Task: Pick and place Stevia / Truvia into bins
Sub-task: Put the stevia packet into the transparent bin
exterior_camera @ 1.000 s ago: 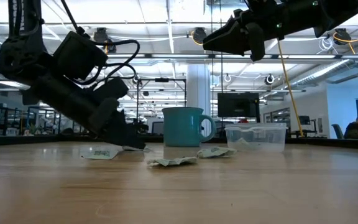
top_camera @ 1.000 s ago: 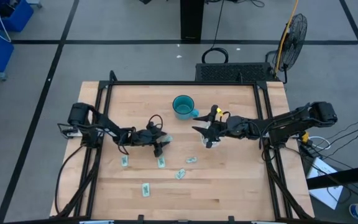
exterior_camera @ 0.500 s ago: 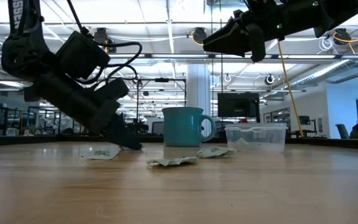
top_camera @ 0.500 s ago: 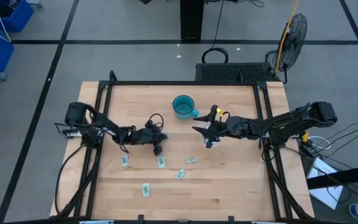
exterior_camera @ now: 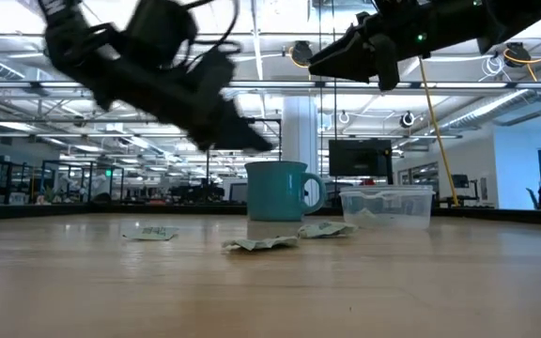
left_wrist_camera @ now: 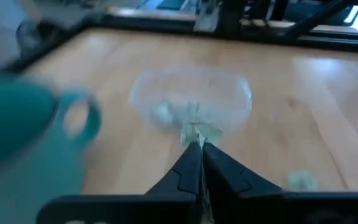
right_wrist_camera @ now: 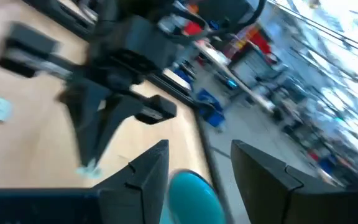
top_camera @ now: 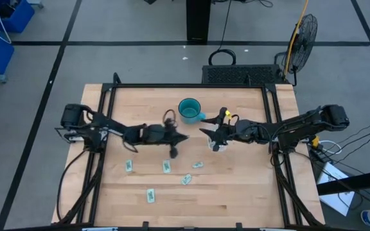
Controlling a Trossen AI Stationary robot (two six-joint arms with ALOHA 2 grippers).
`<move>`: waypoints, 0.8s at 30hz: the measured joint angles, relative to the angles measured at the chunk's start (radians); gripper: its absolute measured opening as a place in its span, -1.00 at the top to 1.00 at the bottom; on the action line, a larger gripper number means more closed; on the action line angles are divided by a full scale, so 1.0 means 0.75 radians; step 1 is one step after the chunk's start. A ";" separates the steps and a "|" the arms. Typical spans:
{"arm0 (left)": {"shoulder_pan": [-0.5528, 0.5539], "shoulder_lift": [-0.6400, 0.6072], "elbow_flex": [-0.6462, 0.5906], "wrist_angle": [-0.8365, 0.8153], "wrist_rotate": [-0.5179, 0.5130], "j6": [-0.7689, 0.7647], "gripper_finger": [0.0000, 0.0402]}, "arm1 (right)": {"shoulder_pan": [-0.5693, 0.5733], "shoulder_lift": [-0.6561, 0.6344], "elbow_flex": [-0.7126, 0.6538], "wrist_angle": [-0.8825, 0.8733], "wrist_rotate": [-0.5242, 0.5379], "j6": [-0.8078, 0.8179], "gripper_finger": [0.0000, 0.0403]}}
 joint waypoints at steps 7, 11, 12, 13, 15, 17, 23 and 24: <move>0.070 0.262 0.482 -0.157 0.127 0.186 0.95 | 0.139 -0.219 0.001 -0.257 0.460 0.045 0.19; 0.094 0.475 0.728 -0.260 0.212 0.178 0.94 | 0.196 -0.338 0.001 -0.495 0.535 0.185 0.22; 0.096 0.519 0.782 -0.292 0.215 0.177 0.91 | 0.202 -0.362 0.001 -0.532 0.535 0.215 0.22; 0.096 0.557 0.828 -0.336 0.214 0.176 0.87 | 0.207 -0.381 0.001 -0.565 0.535 0.239 0.23; 0.096 0.628 0.919 -0.408 0.198 0.172 0.77 | 0.215 -0.415 0.000 -0.621 0.534 0.278 0.24; 0.096 0.672 0.982 -0.507 0.183 0.171 0.66 | 0.217 -0.433 -0.001 -0.634 0.534 0.307 0.24; 0.097 0.685 1.056 -0.698 0.157 0.194 0.33 | 0.217 -0.444 -0.024 -0.658 0.528 0.311 0.24; 0.097 0.668 1.055 -0.729 0.144 0.197 0.29 | 0.217 -0.444 -0.030 -0.658 0.527 0.301 0.24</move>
